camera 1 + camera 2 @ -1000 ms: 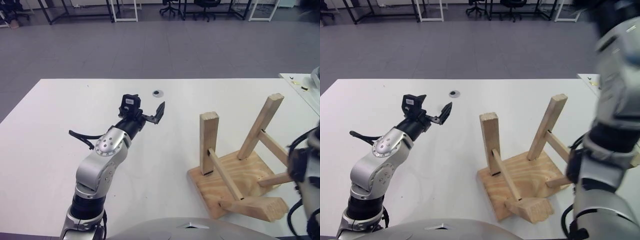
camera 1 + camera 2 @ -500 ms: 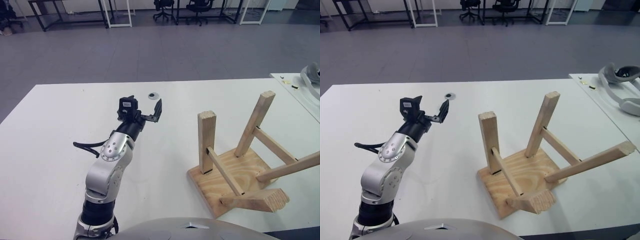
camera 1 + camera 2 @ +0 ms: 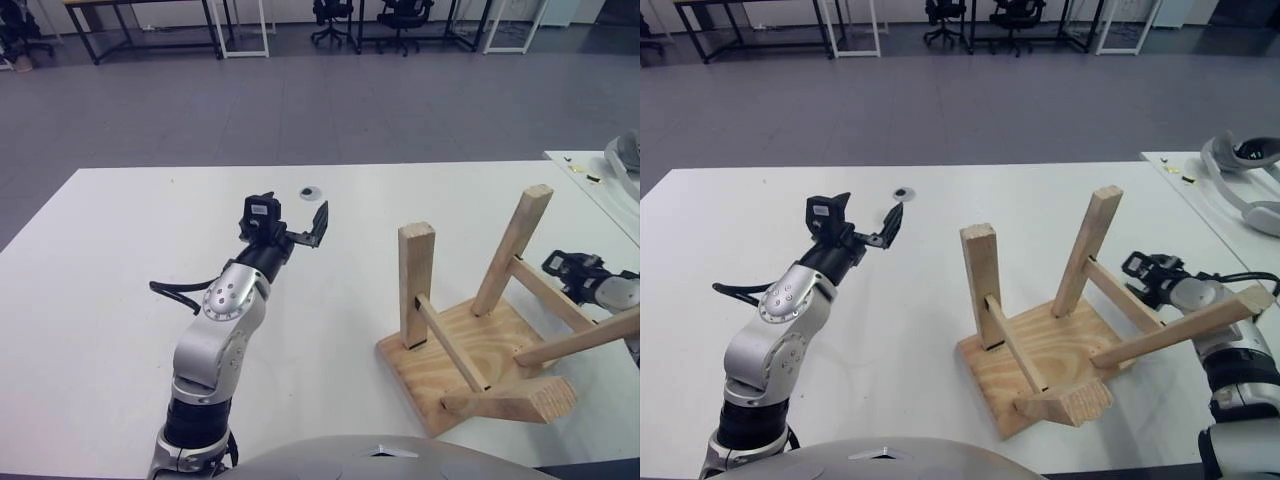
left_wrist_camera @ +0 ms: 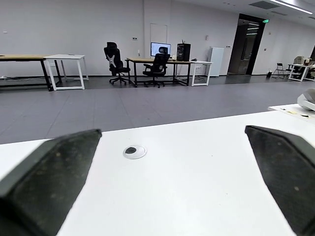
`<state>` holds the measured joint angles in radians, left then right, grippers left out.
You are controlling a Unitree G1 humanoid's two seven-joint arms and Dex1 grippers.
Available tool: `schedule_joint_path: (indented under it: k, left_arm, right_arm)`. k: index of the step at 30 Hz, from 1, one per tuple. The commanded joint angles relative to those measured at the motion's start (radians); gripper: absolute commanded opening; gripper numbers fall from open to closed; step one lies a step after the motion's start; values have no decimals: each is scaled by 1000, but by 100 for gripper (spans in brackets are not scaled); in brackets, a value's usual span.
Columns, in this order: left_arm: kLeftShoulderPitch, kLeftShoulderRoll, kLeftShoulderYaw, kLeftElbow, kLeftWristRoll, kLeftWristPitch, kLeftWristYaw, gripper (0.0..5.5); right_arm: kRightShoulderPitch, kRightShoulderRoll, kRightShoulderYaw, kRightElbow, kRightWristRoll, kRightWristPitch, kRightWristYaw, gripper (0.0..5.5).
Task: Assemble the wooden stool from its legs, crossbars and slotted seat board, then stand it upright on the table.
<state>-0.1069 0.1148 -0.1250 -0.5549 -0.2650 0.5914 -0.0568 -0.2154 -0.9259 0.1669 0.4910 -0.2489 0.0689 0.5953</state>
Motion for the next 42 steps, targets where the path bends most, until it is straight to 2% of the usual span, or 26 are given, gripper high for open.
schedule_joint_path:
  k: [1, 4, 8, 10, 11, 12, 15, 17, 24, 30, 34, 37, 39, 41, 42]
  left_arm:
    - [-16, 1, -19, -14, 1, 38, -17, 538]
    - [48, 48, -38, -50, 9, 59, -47, 538]
    - [336, 476, 0, -79, 42, 61, -356, 538]
    - [492, 739, -31, -59, 85, 18, -554, 538]
    - [540, 822, -50, -62, 84, 1, -640, 538]
    - [553, 847, -68, -80, 55, -24, -709, 538]
    - [476, 765, -119, -126, -56, -35, -787, 538]
    - [426, 718, -151, -113, -40, -18, -758, 538]
    - [377, 594, -232, -94, 0, 1, -671, 538]
    - [393, 649, -206, -180, -42, 150, -674, 538]
    - [535, 754, -108, -244, -68, 171, -695, 538]
    - [490, 743, -137, -243, -60, 204, -676, 538]
    - [444, 685, -174, -234, -55, 210, -636, 538]
    - [427, 631, -180, -216, -45, 184, -590, 538]
    - [417, 597, -147, -187, -62, 153, -582, 538]
  right_arm:
    - [94, 61, 176, -345, -26, 201, 240, 363]
    - [94, -4, 185, -339, -61, 208, 291, 363]
    - [194, -224, 156, -280, -51, 63, 422, 363]
    - [279, -316, 116, -362, 41, 55, 538, 363]
    - [327, -354, 96, -410, 89, 57, 587, 363]
    - [371, -377, 72, -461, 156, 79, 645, 363]
    - [445, -385, 0, -606, 390, 209, 800, 363]
    - [446, -358, -21, -639, 454, 266, 812, 363]
    - [323, -110, 7, -701, 646, 500, 748, 363]
    - [134, 160, 92, -714, 781, 739, 650, 363]
    - [12, 370, 111, -590, 763, 754, 514, 363]
    - [-50, 511, 107, -551, 778, 767, 421, 363]
    - [-60, 533, 83, -595, 816, 815, 393, 363]
    - [-35, 486, 30, -683, 889, 893, 402, 363]
    - [-11, 430, -4, -746, 944, 943, 430, 363]
